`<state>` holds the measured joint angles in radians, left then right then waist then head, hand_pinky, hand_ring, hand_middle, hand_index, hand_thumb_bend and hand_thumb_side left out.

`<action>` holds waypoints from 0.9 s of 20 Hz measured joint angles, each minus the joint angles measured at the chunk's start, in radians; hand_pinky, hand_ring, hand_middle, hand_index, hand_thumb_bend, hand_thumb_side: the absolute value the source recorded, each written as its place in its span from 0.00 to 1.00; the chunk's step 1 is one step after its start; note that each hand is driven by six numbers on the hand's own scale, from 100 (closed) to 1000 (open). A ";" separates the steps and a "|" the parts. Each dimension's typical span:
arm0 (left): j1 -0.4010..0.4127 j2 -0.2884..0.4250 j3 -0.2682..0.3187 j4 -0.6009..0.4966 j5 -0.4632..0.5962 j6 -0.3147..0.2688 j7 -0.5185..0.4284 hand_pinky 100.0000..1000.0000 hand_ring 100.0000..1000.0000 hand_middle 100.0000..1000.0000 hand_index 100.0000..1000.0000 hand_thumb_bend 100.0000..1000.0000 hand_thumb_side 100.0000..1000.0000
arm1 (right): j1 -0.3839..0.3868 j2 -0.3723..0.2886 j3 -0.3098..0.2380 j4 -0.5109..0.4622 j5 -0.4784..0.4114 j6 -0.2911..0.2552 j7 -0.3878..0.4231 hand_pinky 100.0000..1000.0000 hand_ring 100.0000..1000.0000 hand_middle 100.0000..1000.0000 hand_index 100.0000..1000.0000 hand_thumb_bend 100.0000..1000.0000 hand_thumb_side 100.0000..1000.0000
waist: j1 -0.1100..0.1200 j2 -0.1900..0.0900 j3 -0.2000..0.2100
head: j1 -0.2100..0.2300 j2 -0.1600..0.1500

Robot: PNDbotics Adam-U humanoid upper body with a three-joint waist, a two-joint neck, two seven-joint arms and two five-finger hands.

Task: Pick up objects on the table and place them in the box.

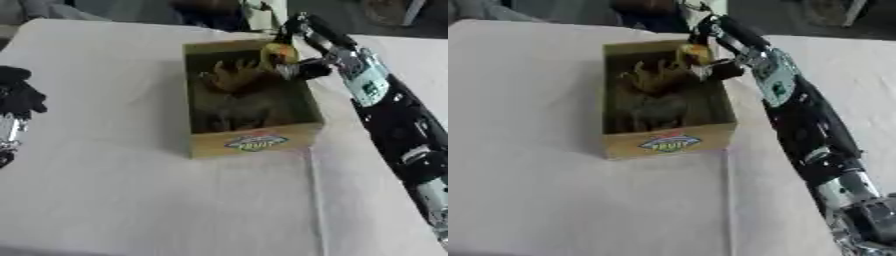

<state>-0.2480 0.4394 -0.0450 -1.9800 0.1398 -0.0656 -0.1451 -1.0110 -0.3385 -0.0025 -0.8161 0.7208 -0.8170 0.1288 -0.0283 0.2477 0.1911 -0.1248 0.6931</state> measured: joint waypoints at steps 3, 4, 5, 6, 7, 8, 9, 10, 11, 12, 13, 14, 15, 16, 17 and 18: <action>-0.002 0.000 -0.002 0.000 0.001 0.003 -0.003 0.69 0.47 0.47 0.70 0.00 0.17 | 0.001 0.016 0.007 0.000 0.053 -0.011 -0.045 0.55 0.44 0.36 0.57 0.00 0.04 | 0.000 0.000 -0.001 | 0.000 0.000; -0.002 0.000 -0.002 0.000 0.001 0.004 -0.004 0.69 0.47 0.47 0.70 0.00 0.17 | 0.004 0.020 0.010 0.000 0.067 -0.017 -0.055 0.56 0.45 0.38 0.60 0.00 0.04 | 0.000 0.000 -0.003 | 0.000 0.000; -0.003 0.000 -0.002 0.000 0.001 0.005 -0.004 0.69 0.47 0.47 0.70 0.00 0.18 | 0.008 0.024 0.013 0.000 0.079 -0.023 -0.062 0.56 0.47 0.41 0.62 0.00 0.04 | 0.000 0.000 -0.006 | 0.000 0.000; -0.004 0.000 -0.002 0.000 0.001 0.005 -0.005 0.69 0.47 0.47 0.70 0.00 0.18 | 0.010 0.026 0.015 0.000 0.091 -0.028 -0.068 0.57 0.48 0.42 0.64 0.01 0.05 | 0.000 0.000 -0.008 | 0.001 0.000; -0.004 0.000 -0.002 0.000 0.001 0.006 -0.005 0.69 0.47 0.47 0.70 0.00 0.18 | 0.012 0.028 0.016 0.000 0.104 -0.034 -0.073 0.57 0.49 0.45 0.65 0.03 0.05 | 0.001 0.000 -0.009 | 0.003 0.000; -0.004 0.000 -0.002 0.000 0.001 0.007 -0.006 0.69 0.47 0.47 0.70 0.00 0.18 | 0.014 0.029 0.017 0.000 0.116 -0.041 -0.077 0.57 0.50 0.46 0.66 0.04 0.05 | 0.000 0.000 -0.012 | 0.004 0.000; -0.004 0.000 -0.002 0.000 0.001 0.008 -0.007 0.69 0.47 0.47 0.70 0.00 0.18 | 0.017 0.030 0.019 0.000 0.127 -0.047 -0.081 0.58 0.51 0.47 0.67 0.04 0.05 | 0.000 0.000 -0.014 | 0.006 0.000; -0.004 0.000 -0.002 0.000 0.001 0.009 -0.007 0.69 0.47 0.47 0.70 0.00 0.18 | 0.020 0.031 0.021 0.000 0.136 -0.053 -0.085 0.58 0.52 0.48 0.68 0.04 0.06 | 0.000 0.000 -0.017 | 0.008 0.000; -0.004 0.000 -0.002 0.000 0.001 0.010 -0.007 0.69 0.47 0.47 0.70 0.00 0.18 | 0.021 0.033 0.022 0.000 0.144 -0.057 -0.088 0.58 0.52 0.49 0.69 0.05 0.06 | 0.000 0.000 -0.019 | 0.009 0.000; -0.004 0.000 -0.002 0.000 0.001 0.011 -0.007 0.69 0.47 0.47 0.70 0.00 0.18 | 0.023 0.035 0.022 0.000 0.152 -0.063 -0.089 0.58 0.53 0.50 0.69 0.06 0.06 | 0.000 0.000 -0.020 | 0.010 0.000; -0.004 -0.001 -0.002 0.000 0.001 0.012 -0.007 0.69 0.47 0.47 0.70 0.00 0.18 | 0.025 0.036 0.022 0.000 0.160 -0.067 -0.090 0.59 0.54 0.52 0.70 0.07 0.06 | 0.000 0.001 -0.021 | 0.011 0.000; -0.004 -0.001 -0.002 0.000 0.001 0.012 -0.007 0.69 0.47 0.47 0.70 0.00 0.19 | 0.026 0.037 0.023 0.000 0.167 -0.071 -0.091 0.59 0.55 0.52 0.71 0.09 0.06 | 0.000 0.001 -0.023 | 0.012 0.000; -0.004 -0.001 -0.002 0.000 0.000 0.013 -0.007 0.69 0.47 0.47 0.70 0.00 0.19 | 0.026 0.037 0.023 0.000 0.172 -0.076 -0.092 0.60 0.56 0.55 0.73 0.11 0.07 | 0.000 0.002 -0.025 | 0.013 0.000; -0.004 -0.001 -0.002 0.000 0.000 0.014 -0.007 0.69 0.47 0.47 0.70 0.00 0.19 | 0.026 0.037 0.024 0.000 0.176 -0.079 -0.092 0.60 0.58 0.56 0.75 0.13 0.06 | -0.001 0.002 -0.027 | 0.013 0.000; -0.004 -0.001 -0.002 0.000 0.000 0.014 -0.007 0.69 0.47 0.47 0.70 0.00 0.19 | 0.026 0.037 0.027 0.000 0.180 -0.081 -0.093 0.61 0.60 0.58 0.77 0.15 0.08 | -0.001 0.003 -0.028 | 0.014 0.000; -0.004 -0.001 -0.002 0.000 0.000 0.015 -0.007 0.69 0.47 0.47 0.70 0.00 0.19 | 0.026 0.037 0.029 0.000 0.185 -0.083 -0.091 0.63 0.63 0.63 0.80 0.19 0.13 | -0.002 0.003 -0.029 | 0.015 0.000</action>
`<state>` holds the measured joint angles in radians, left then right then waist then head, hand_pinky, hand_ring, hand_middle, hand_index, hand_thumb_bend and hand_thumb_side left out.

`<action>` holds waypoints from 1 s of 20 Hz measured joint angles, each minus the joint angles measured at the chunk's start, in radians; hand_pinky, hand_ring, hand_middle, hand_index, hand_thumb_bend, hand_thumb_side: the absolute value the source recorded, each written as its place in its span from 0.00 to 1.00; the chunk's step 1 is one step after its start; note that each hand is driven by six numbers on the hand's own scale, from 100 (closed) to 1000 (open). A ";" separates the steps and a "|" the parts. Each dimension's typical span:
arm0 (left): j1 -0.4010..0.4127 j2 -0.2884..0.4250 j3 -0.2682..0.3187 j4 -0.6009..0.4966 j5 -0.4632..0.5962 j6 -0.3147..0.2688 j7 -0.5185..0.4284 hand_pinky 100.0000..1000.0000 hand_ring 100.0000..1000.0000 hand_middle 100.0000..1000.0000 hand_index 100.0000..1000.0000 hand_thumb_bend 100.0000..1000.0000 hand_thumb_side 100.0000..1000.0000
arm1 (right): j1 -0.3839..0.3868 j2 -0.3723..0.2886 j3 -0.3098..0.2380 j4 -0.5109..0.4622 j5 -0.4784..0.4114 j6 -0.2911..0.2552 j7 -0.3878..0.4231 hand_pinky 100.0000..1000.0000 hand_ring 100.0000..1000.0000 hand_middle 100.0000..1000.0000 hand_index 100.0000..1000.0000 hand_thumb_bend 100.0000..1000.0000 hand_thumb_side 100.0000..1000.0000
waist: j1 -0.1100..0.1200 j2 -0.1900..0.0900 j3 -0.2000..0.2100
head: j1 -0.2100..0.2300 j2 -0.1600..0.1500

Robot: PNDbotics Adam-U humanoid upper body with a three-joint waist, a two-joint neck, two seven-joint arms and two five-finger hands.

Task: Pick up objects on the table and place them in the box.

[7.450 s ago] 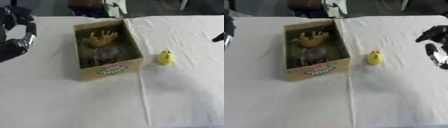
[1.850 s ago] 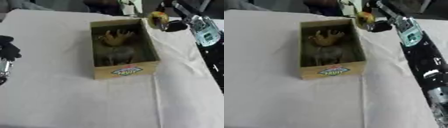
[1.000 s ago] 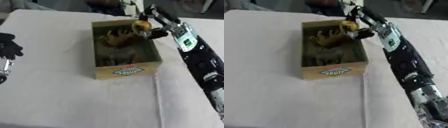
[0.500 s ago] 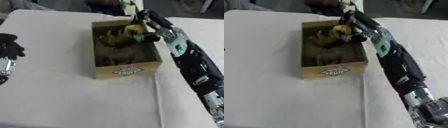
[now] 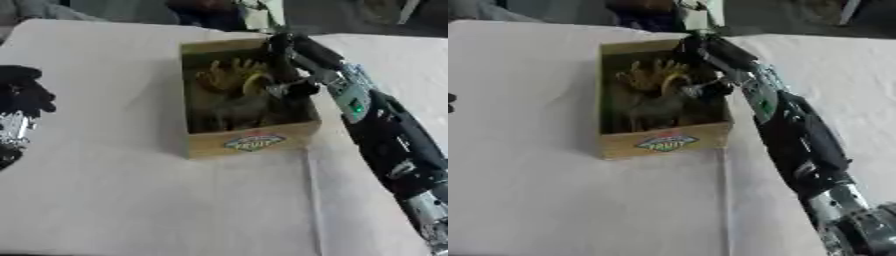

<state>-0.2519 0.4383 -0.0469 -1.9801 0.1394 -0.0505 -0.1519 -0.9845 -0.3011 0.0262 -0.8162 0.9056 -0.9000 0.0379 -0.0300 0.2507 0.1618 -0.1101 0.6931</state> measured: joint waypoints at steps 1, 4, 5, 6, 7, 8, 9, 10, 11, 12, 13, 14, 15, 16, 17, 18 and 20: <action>0.000 0.000 0.000 0.000 0.000 0.001 0.000 0.69 0.47 0.47 0.70 0.00 0.19 | 0.000 0.001 0.003 0.000 0.003 -0.002 0.002 0.65 0.65 0.66 0.82 0.22 0.17 | -0.001 0.001 -0.001 | 0.001 0.000; 0.001 -0.004 0.000 0.000 -0.001 0.002 -0.001 0.69 0.47 0.47 0.70 0.01 0.19 | 0.005 0.005 0.013 -0.008 0.011 -0.005 0.022 0.72 0.75 0.79 0.90 0.33 0.31 | -0.001 0.002 -0.006 | 0.002 0.000; 0.001 -0.004 0.000 0.000 -0.001 0.003 -0.001 0.69 0.47 0.47 0.70 0.01 0.19 | 0.006 0.005 0.017 -0.013 0.012 -0.006 0.032 0.74 0.78 0.82 0.91 0.35 0.31 | -0.001 0.002 -0.008 | 0.003 0.000; 0.001 -0.005 0.000 0.000 -0.001 0.003 -0.001 0.69 0.47 0.47 0.70 0.01 0.19 | 0.007 0.006 0.020 -0.017 0.012 -0.006 0.042 0.76 0.80 0.84 0.91 0.36 0.31 | -0.001 0.002 -0.009 | 0.003 0.000; 0.001 -0.007 0.000 0.000 -0.001 0.003 -0.001 0.69 0.47 0.47 0.70 0.01 0.19 | 0.008 0.006 0.023 -0.021 0.013 -0.006 0.054 0.76 0.80 0.85 0.92 0.36 0.32 | -0.001 0.002 -0.011 | 0.003 0.000; 0.001 -0.007 0.000 0.000 -0.001 0.003 -0.001 0.69 0.47 0.47 0.70 0.01 0.19 | 0.008 0.006 0.024 -0.025 0.013 -0.006 0.064 0.77 0.81 0.87 0.93 0.37 0.32 | -0.001 0.002 -0.013 | 0.003 0.000; 0.002 -0.007 -0.001 0.000 -0.002 0.004 -0.002 0.69 0.47 0.47 0.70 0.01 0.19 | 0.008 0.006 0.024 -0.027 0.014 -0.006 0.073 0.77 0.82 0.87 0.93 0.37 0.32 | -0.001 0.002 -0.013 | 0.003 0.000; 0.003 -0.007 -0.002 0.000 -0.002 0.004 -0.002 0.69 0.47 0.47 0.70 0.01 0.19 | 0.008 0.006 0.024 -0.031 0.014 -0.006 0.081 0.77 0.82 0.87 0.93 0.37 0.32 | -0.001 0.002 -0.013 | 0.004 0.000; 0.004 -0.007 -0.003 0.000 -0.003 0.004 -0.002 0.69 0.47 0.47 0.70 0.01 0.19 | 0.008 0.006 0.024 -0.033 0.014 -0.006 0.087 0.77 0.81 0.87 0.93 0.37 0.32 | -0.001 0.002 -0.014 | 0.004 0.000; 0.004 -0.007 -0.003 0.000 -0.003 0.004 -0.002 0.69 0.47 0.47 0.70 0.01 0.19 | 0.008 0.006 0.024 -0.036 0.014 -0.007 0.092 0.77 0.81 0.87 0.93 0.37 0.31 | -0.001 0.002 -0.016 | 0.004 0.000; 0.004 -0.007 -0.004 0.000 -0.003 0.005 -0.002 0.69 0.47 0.47 0.70 0.01 0.19 | 0.008 0.006 0.024 -0.037 0.014 -0.006 0.094 0.77 0.81 0.87 0.93 0.37 0.31 | -0.001 0.002 -0.017 | 0.005 0.000; 0.004 -0.007 -0.005 0.000 -0.003 0.005 -0.002 0.69 0.47 0.47 0.70 0.01 0.19 | 0.009 0.006 0.024 -0.038 0.014 -0.006 0.096 0.77 0.81 0.87 0.93 0.36 0.30 | 0.000 0.002 -0.018 | 0.006 0.000; 0.004 -0.007 -0.005 0.000 -0.003 0.005 -0.002 0.69 0.47 0.47 0.70 0.01 0.19 | 0.009 0.006 0.024 -0.040 0.014 -0.006 0.098 0.77 0.81 0.87 0.93 0.36 0.30 | 0.001 0.002 -0.019 | 0.006 0.000; 0.005 -0.007 -0.005 0.000 -0.003 0.005 -0.002 0.69 0.47 0.47 0.70 0.01 0.19 | 0.009 0.006 0.024 -0.042 0.013 -0.006 0.099 0.77 0.81 0.87 0.93 0.35 0.29 | 0.001 0.002 -0.019 | 0.006 0.000; 0.005 -0.007 -0.005 0.000 -0.003 0.005 -0.002 0.69 0.47 0.47 0.70 0.01 0.19 | 0.009 0.006 0.024 -0.043 0.011 -0.006 0.100 0.76 0.81 0.86 0.93 0.35 0.29 | 0.002 0.002 -0.019 | 0.006 0.000; 0.005 -0.007 -0.005 0.000 -0.003 0.005 -0.002 0.69 0.47 0.47 0.70 0.01 0.18 | 0.010 0.005 0.024 -0.045 0.007 -0.006 0.102 0.76 0.81 0.86 0.92 0.34 0.25 | 0.002 0.002 -0.019 | 0.006 0.000; 0.008 -0.007 -0.005 0.000 -0.003 0.002 0.000 0.69 0.47 0.47 0.70 0.01 0.18 | 0.014 0.003 0.024 -0.057 -0.007 -0.006 0.103 0.76 0.80 0.85 0.92 0.33 0.21 | 0.002 0.001 -0.024 | 0.007 0.000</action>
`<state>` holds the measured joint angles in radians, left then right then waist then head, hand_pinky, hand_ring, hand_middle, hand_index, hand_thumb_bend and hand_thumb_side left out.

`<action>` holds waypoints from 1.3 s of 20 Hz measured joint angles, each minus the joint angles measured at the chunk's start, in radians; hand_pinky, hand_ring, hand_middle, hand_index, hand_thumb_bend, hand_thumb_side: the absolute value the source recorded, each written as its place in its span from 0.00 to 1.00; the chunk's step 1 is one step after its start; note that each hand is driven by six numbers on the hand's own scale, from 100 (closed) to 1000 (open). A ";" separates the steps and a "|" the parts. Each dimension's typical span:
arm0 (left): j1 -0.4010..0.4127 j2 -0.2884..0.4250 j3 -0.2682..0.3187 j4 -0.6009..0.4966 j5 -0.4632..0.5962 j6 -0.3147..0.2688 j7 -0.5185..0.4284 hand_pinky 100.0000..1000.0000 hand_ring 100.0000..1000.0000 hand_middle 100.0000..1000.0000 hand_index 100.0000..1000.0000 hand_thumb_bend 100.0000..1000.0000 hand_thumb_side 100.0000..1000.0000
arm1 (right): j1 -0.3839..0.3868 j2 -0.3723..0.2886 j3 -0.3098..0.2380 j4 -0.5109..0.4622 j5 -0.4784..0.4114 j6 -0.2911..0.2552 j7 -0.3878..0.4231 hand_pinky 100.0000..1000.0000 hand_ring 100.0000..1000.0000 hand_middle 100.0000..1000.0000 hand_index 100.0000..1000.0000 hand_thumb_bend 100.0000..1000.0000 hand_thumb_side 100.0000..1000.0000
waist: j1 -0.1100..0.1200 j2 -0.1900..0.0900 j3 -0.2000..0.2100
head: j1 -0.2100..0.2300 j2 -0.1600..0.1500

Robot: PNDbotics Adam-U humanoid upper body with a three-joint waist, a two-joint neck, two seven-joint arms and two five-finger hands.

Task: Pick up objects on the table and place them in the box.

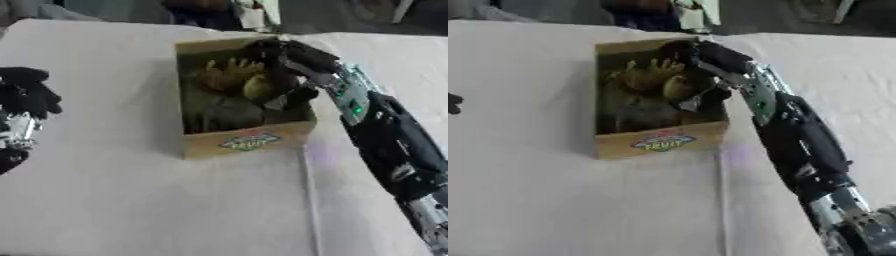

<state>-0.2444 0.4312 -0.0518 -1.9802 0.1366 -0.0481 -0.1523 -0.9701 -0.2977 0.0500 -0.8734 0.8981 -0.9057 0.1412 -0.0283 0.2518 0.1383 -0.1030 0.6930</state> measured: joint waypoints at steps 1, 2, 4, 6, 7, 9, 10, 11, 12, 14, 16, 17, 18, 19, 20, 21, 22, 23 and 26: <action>0.003 0.000 0.001 0.000 0.000 -0.002 0.002 0.69 0.47 0.47 0.70 0.01 0.18 | 0.003 -0.005 0.000 -0.008 -0.013 0.000 0.000 0.76 0.80 0.84 0.91 0.33 0.20 | 0.000 -0.001 -0.005 | 0.002 0.000; 0.008 0.000 0.003 0.000 0.000 -0.004 0.004 0.69 0.47 0.47 0.70 0.01 0.18 | 0.003 -0.013 0.000 -0.018 -0.027 0.000 0.001 0.76 0.79 0.83 0.91 0.31 0.19 | 0.000 -0.002 -0.011 | 0.005 0.000; 0.017 0.000 0.011 0.000 -0.002 -0.009 0.009 0.69 0.47 0.47 0.70 0.01 0.17 | 0.011 -0.034 0.000 -0.043 -0.075 0.000 0.009 0.76 0.78 0.81 0.90 0.28 0.17 | 0.000 -0.007 -0.022 | 0.012 0.000; 0.028 0.000 0.020 0.000 -0.005 -0.014 0.017 0.69 0.47 0.47 0.70 0.01 0.17 | 0.025 -0.057 0.002 -0.069 -0.139 0.000 0.025 0.76 0.78 0.79 0.89 0.21 0.15 | -0.002 -0.011 -0.035 | 0.020 0.000; 0.034 0.000 0.025 0.000 -0.006 -0.015 0.022 0.69 0.47 0.47 0.70 0.01 0.18 | 0.032 -0.068 0.002 -0.082 -0.176 0.000 0.036 0.76 0.78 0.79 0.89 0.21 0.12 | -0.004 -0.012 -0.043 | 0.024 0.000; 0.044 0.000 0.034 0.000 -0.010 -0.015 0.032 0.69 0.47 0.47 0.70 0.01 0.18 | 0.052 -0.090 0.002 -0.108 -0.255 0.000 0.062 0.75 0.77 0.78 0.89 0.19 0.10 | -0.005 -0.013 -0.055 | 0.034 0.000; 0.049 0.000 0.039 0.000 -0.013 -0.013 0.038 0.69 0.47 0.47 0.70 0.02 0.18 | 0.064 -0.101 0.000 -0.120 -0.291 0.003 0.075 0.75 0.77 0.77 0.88 0.20 0.12 | -0.005 -0.013 -0.061 | 0.039 0.000; 0.053 -0.001 0.044 0.000 -0.015 -0.011 0.043 0.69 0.47 0.47 0.70 0.02 0.18 | 0.078 -0.113 -0.002 -0.134 -0.329 0.007 0.088 0.75 0.77 0.76 0.88 0.16 0.06 | -0.005 -0.014 -0.068 | 0.043 0.000; 0.057 -0.001 0.048 0.000 -0.019 -0.009 0.049 0.68 0.47 0.46 0.70 0.02 0.19 | 0.095 -0.126 -0.006 -0.151 -0.367 0.014 0.101 0.75 0.76 0.76 0.87 0.14 0.05 | -0.006 -0.015 -0.076 | 0.048 0.000; 0.067 -0.002 0.058 0.000 -0.027 -0.004 0.062 0.68 0.47 0.46 0.70 0.02 0.20 | 0.133 -0.151 -0.015 -0.193 -0.444 0.034 0.127 0.75 0.76 0.75 0.87 0.11 0.04 | -0.008 -0.016 -0.092 | 0.058 0.000; 0.077 -0.009 0.067 0.000 -0.036 0.004 0.074 0.68 0.47 0.46 0.70 0.02 0.21 | 0.174 -0.176 -0.026 -0.240 -0.524 0.059 0.153 0.75 0.75 0.73 0.86 0.08 0.03 | -0.011 -0.016 -0.106 | 0.069 0.000; 0.083 -0.011 0.071 0.000 -0.042 0.009 0.080 0.68 0.47 0.46 0.70 0.02 0.21 | 0.196 -0.186 -0.032 -0.266 -0.565 0.072 0.167 0.75 0.75 0.73 0.86 0.07 0.02 | -0.014 -0.016 -0.114 | 0.074 0.001; 0.088 -0.013 0.075 0.000 -0.048 0.013 0.086 0.68 0.47 0.46 0.70 0.02 0.22 | 0.218 -0.196 -0.039 -0.292 -0.607 0.086 0.179 0.74 0.74 0.71 0.86 0.04 0.02 | -0.016 -0.016 -0.121 | 0.079 0.001; 0.094 -0.017 0.079 0.000 -0.055 0.018 0.092 0.68 0.47 0.46 0.70 0.02 0.22 | 0.241 -0.205 -0.046 -0.321 -0.650 0.101 0.190 0.74 0.73 0.71 0.85 0.03 0.01 | -0.018 -0.016 -0.130 | 0.084 0.001; 0.098 -0.019 0.082 0.000 -0.062 0.023 0.098 0.68 0.47 0.46 0.70 0.02 0.22 | 0.265 -0.213 -0.054 -0.350 -0.693 0.117 0.200 0.74 0.73 0.70 0.85 0.01 0.01 | -0.019 -0.015 -0.136 | 0.089 0.001; 0.102 -0.019 0.085 0.000 -0.067 0.028 0.103 0.68 0.47 0.46 0.70 0.02 0.22 | 0.290 -0.220 -0.063 -0.381 -0.735 0.134 0.211 0.74 0.73 0.69 0.84 0.00 0.01 | -0.020 -0.014 -0.141 | 0.094 0.001; 0.105 -0.020 0.087 0.000 -0.073 0.032 0.108 0.68 0.47 0.46 0.69 0.02 0.22 | 0.316 -0.227 -0.072 -0.411 -0.777 0.151 0.221 0.74 0.72 0.68 0.84 0.00 0.01 | -0.021 -0.012 -0.144 | 0.099 0.001; 0.106 -0.024 0.088 0.000 -0.078 0.036 0.113 0.68 0.46 0.46 0.69 0.02 0.23 | 0.341 -0.231 -0.082 -0.441 -0.818 0.170 0.231 0.74 0.71 0.67 0.83 0.00 0.01 | -0.022 -0.012 -0.145 | 0.103 0.001; 0.117 -0.032 0.094 0.000 -0.092 0.045 0.125 0.68 0.46 0.45 0.69 0.02 0.23 | 0.413 -0.234 -0.114 -0.530 -0.940 0.226 0.259 0.74 0.70 0.65 0.82 0.00 0.03 | -0.023 -0.010 -0.160 | 0.117 0.000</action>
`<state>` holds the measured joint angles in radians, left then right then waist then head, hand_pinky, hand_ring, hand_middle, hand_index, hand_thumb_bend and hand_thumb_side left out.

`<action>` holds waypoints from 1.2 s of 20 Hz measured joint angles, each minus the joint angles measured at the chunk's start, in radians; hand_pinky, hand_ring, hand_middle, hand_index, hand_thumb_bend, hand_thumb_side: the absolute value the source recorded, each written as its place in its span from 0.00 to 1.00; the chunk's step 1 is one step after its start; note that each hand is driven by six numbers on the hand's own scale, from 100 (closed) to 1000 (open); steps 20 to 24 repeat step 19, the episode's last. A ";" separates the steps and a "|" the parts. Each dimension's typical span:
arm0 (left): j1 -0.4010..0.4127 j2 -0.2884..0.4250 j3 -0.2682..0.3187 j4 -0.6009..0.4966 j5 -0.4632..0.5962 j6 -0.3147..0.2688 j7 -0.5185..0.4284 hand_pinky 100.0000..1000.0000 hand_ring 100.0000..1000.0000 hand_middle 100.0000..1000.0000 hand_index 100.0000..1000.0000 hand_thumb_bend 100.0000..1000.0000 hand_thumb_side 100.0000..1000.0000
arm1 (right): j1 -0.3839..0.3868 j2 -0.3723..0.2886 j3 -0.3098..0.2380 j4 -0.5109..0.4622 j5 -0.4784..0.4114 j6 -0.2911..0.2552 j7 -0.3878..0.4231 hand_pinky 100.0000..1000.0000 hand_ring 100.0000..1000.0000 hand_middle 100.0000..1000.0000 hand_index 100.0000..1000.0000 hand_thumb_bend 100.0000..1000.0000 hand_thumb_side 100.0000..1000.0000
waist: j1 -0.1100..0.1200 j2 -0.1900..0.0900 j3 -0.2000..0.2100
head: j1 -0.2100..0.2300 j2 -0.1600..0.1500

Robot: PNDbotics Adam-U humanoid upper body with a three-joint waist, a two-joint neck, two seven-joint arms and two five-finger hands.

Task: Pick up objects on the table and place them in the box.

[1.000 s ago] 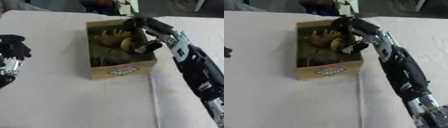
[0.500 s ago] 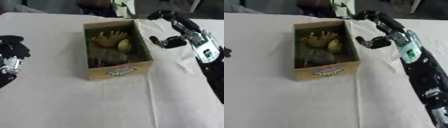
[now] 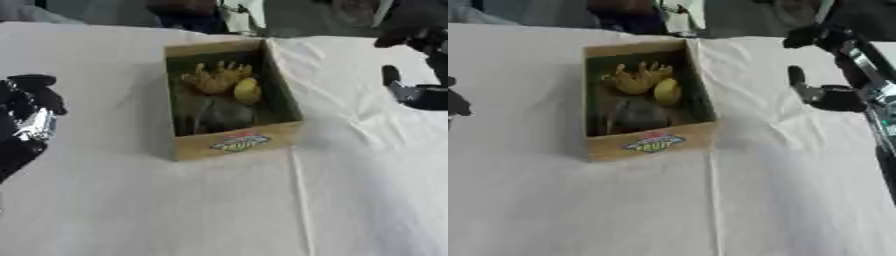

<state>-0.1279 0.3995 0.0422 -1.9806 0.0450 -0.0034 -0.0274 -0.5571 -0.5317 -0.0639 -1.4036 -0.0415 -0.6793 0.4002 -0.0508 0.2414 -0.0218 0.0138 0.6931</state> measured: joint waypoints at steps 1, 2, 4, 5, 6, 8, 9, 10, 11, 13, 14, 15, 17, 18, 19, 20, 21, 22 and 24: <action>0.002 -0.005 0.001 0.000 -0.003 0.002 0.004 0.68 0.46 0.45 0.69 0.02 0.23 | 0.023 0.000 -0.012 -0.028 -0.037 0.020 0.009 0.74 0.70 0.64 0.81 0.00 0.05 | 0.002 0.002 -0.006 | 0.004 0.000; 0.004 -0.006 0.002 0.000 -0.005 0.003 0.006 0.68 0.46 0.45 0.69 0.02 0.23 | 0.045 0.001 -0.024 -0.055 -0.072 0.040 0.018 0.73 0.70 0.64 0.81 0.00 0.06 | 0.005 0.004 -0.008 | 0.008 0.000; 0.007 -0.014 0.004 0.000 -0.009 0.003 0.011 0.68 0.46 0.45 0.69 0.02 0.23 | 0.088 0.015 -0.048 -0.106 -0.132 0.081 0.040 0.73 0.69 0.63 0.81 0.00 0.08 | 0.011 0.007 -0.019 | 0.015 -0.002; 0.010 -0.016 0.004 0.000 -0.010 0.002 0.013 0.68 0.46 0.45 0.68 0.02 0.23 | 0.107 0.025 -0.060 -0.128 -0.156 0.100 0.050 0.73 0.69 0.62 0.80 0.00 0.11 | 0.013 0.007 -0.026 | 0.018 -0.004; 0.014 -0.020 0.004 0.000 -0.011 0.001 0.014 0.68 0.46 0.45 0.68 0.02 0.24 | 0.124 0.037 -0.072 -0.148 -0.175 0.120 0.061 0.73 0.68 0.62 0.80 0.00 0.13 | 0.016 0.009 -0.034 | 0.020 -0.008; 0.017 -0.028 0.004 0.000 -0.014 -0.001 0.016 0.68 0.46 0.45 0.68 0.02 0.24 | 0.156 0.065 -0.093 -0.183 -0.203 0.159 0.079 0.73 0.68 0.61 0.79 0.00 0.16 | 0.021 0.013 -0.050 | 0.024 -0.009; 0.018 -0.033 0.004 0.000 -0.016 -0.002 0.016 0.68 0.46 0.45 0.68 0.02 0.24 | 0.170 0.079 -0.102 -0.197 -0.212 0.177 0.088 0.72 0.67 0.61 0.79 0.00 0.17 | 0.023 0.015 -0.058 | 0.028 -0.009; 0.019 -0.038 0.004 0.000 -0.019 -0.003 0.017 0.68 0.46 0.45 0.68 0.02 0.24 | 0.183 0.093 -0.110 -0.209 -0.217 0.194 0.097 0.72 0.67 0.60 0.78 0.00 0.18 | 0.026 0.017 -0.066 | 0.030 -0.009; 0.021 -0.042 0.004 0.000 -0.021 -0.005 0.018 0.68 0.46 0.45 0.68 0.02 0.24 | 0.194 0.107 -0.116 -0.220 -0.220 0.208 0.105 0.72 0.66 0.59 0.77 0.00 0.20 | 0.029 0.019 -0.074 | 0.034 -0.010; 0.022 -0.049 0.004 0.000 -0.025 -0.010 0.016 0.68 0.46 0.45 0.68 0.02 0.24 | 0.212 0.128 -0.128 -0.235 -0.225 0.235 0.116 0.72 0.65 0.58 0.77 0.00 0.22 | 0.034 0.020 -0.086 | 0.038 -0.010; 0.022 -0.051 0.004 0.000 -0.027 -0.011 0.015 0.68 0.46 0.45 0.68 0.02 0.24 | 0.220 0.138 -0.133 -0.240 -0.227 0.249 0.119 0.72 0.65 0.58 0.77 0.00 0.22 | 0.036 0.021 -0.089 | 0.039 -0.010; 0.023 -0.054 0.004 0.000 -0.029 -0.012 0.014 0.68 0.46 0.45 0.68 0.02 0.24 | 0.227 0.148 -0.137 -0.246 -0.228 0.261 0.122 0.71 0.65 0.58 0.76 0.00 0.23 | 0.037 0.021 -0.090 | 0.040 -0.011; 0.025 -0.058 0.004 0.000 -0.030 -0.016 0.013 0.68 0.46 0.45 0.68 0.02 0.24 | 0.236 0.167 -0.143 -0.259 -0.232 0.281 0.124 0.71 0.65 0.58 0.76 0.00 0.23 | 0.040 0.021 -0.095 | 0.044 -0.014; 0.025 -0.061 0.004 0.000 -0.030 -0.017 0.013 0.68 0.46 0.45 0.68 0.02 0.24 | 0.240 0.172 -0.146 -0.266 -0.234 0.289 0.125 0.71 0.65 0.58 0.76 0.00 0.23 | 0.042 0.022 -0.096 | 0.046 -0.016; 0.025 -0.063 0.004 0.000 -0.031 -0.017 0.013 0.68 0.46 0.45 0.67 0.02 0.24 | 0.241 0.177 -0.148 -0.270 -0.234 0.295 0.126 0.71 0.65 0.57 0.76 0.00 0.24 | 0.043 0.022 -0.096 | 0.046 -0.017; 0.025 -0.063 0.004 0.000 -0.031 -0.017 0.013 0.68 0.46 0.45 0.67 0.02 0.24 | 0.241 0.177 -0.148 -0.270 -0.234 0.295 0.126 0.71 0.65 0.57 0.76 0.00 0.24 | 0.043 0.022 -0.096 | 0.046 -0.017; 0.025 -0.063 0.004 0.000 -0.031 -0.017 0.013 0.68 0.46 0.45 0.67 0.02 0.24 | 0.241 0.177 -0.148 -0.270 -0.234 0.295 0.126 0.71 0.65 0.57 0.76 0.00 0.24 | 0.043 0.022 -0.096 | 0.046 -0.017; 0.025 -0.063 0.004 0.000 -0.031 -0.017 0.013 0.68 0.46 0.45 0.67 0.02 0.24 | 0.241 0.177 -0.148 -0.270 -0.234 0.295 0.126 0.71 0.65 0.57 0.76 0.00 0.24 | 0.043 0.022 -0.096 | 0.046 -0.017; 0.025 -0.063 0.004 0.000 -0.031 -0.017 0.013 0.68 0.46 0.45 0.67 0.02 0.24 | 0.241 0.177 -0.148 -0.270 -0.234 0.295 0.126 0.71 0.65 0.57 0.76 0.00 0.24 | 0.043 0.022 -0.096 | 0.046 -0.017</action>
